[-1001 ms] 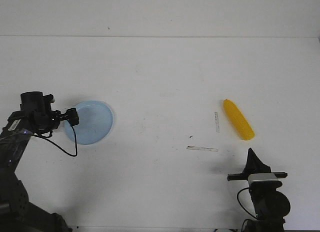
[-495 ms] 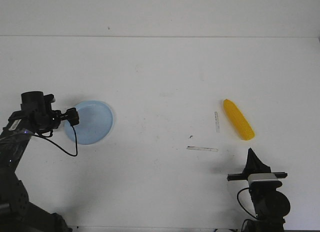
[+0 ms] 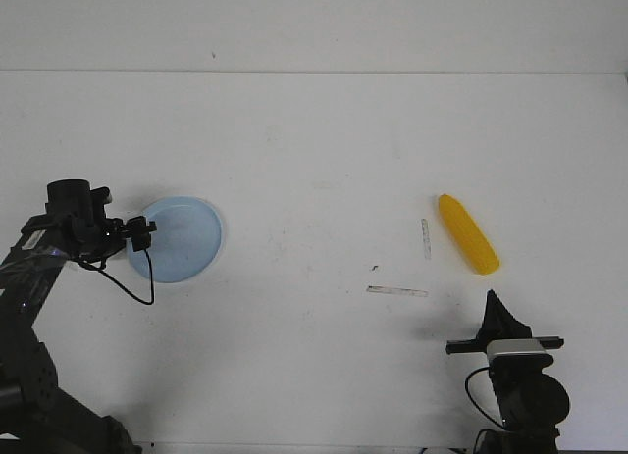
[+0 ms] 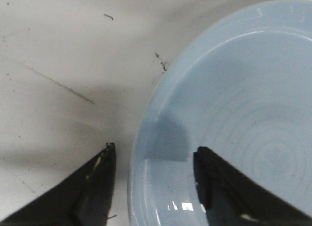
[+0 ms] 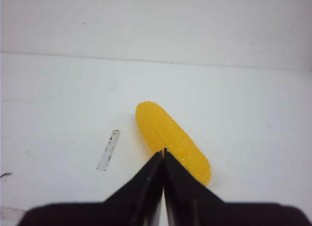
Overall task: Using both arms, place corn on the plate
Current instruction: 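Push the light blue plate with the left gripper toward the table center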
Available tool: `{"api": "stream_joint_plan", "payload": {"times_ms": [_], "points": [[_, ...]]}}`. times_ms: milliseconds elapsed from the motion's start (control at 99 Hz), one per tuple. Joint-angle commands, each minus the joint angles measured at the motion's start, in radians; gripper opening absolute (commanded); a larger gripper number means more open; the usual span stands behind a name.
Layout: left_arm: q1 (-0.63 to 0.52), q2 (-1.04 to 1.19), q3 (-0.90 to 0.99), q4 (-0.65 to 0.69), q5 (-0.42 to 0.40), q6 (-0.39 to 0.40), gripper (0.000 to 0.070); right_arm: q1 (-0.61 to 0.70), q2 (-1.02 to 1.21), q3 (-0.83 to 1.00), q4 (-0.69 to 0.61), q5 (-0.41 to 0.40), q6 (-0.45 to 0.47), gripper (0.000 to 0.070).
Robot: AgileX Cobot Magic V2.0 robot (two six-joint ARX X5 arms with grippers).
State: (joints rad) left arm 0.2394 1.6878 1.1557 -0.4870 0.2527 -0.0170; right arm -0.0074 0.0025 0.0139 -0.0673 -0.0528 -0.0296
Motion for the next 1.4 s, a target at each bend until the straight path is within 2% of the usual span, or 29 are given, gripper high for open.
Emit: {"api": "stream_joint_plan", "payload": {"times_ms": [0, 141, 364, 627, 808, 990, 1182, 1395], "points": [[0.001, 0.031, 0.008, -0.013, 0.002, 0.005, 0.0142, 0.000, -0.001, -0.001, 0.007, 0.000, 0.003, 0.0002], [0.001, 0.031, 0.008, -0.012, 0.002, 0.005, 0.0000, 0.000, -0.001, -0.001, 0.007, 0.000, 0.003, 0.0002], [0.002, -0.010, 0.012, -0.002, 0.002, 0.006, 0.0000, 0.000, -0.001, -0.001, 0.008, 0.000, 0.003, 0.0002], [-0.006, -0.167, 0.032, 0.061, 0.005, -0.004, 0.0000, 0.000, -0.001, -0.001, 0.007, 0.000, 0.007, 0.0002], [-0.048, -0.282, 0.032, 0.066, 0.099, -0.004, 0.0000, 0.000, -0.001, -0.001, 0.007, 0.000, 0.007, 0.0002], [-0.137, -0.360, 0.032, 0.014, 0.218, -0.003, 0.0000, 0.000, -0.001, -0.001, 0.007, 0.000, 0.007, 0.0001], [-0.285, -0.378, 0.032, -0.088, 0.220, 0.013, 0.0000, 0.000, -0.001, -0.001, 0.007, 0.000, 0.007, 0.0002], [-0.461, -0.341, 0.032, -0.159, 0.219, 0.100, 0.0000, 0.000, -0.001, -0.001, 0.007, 0.000, 0.007, 0.0002]]}}
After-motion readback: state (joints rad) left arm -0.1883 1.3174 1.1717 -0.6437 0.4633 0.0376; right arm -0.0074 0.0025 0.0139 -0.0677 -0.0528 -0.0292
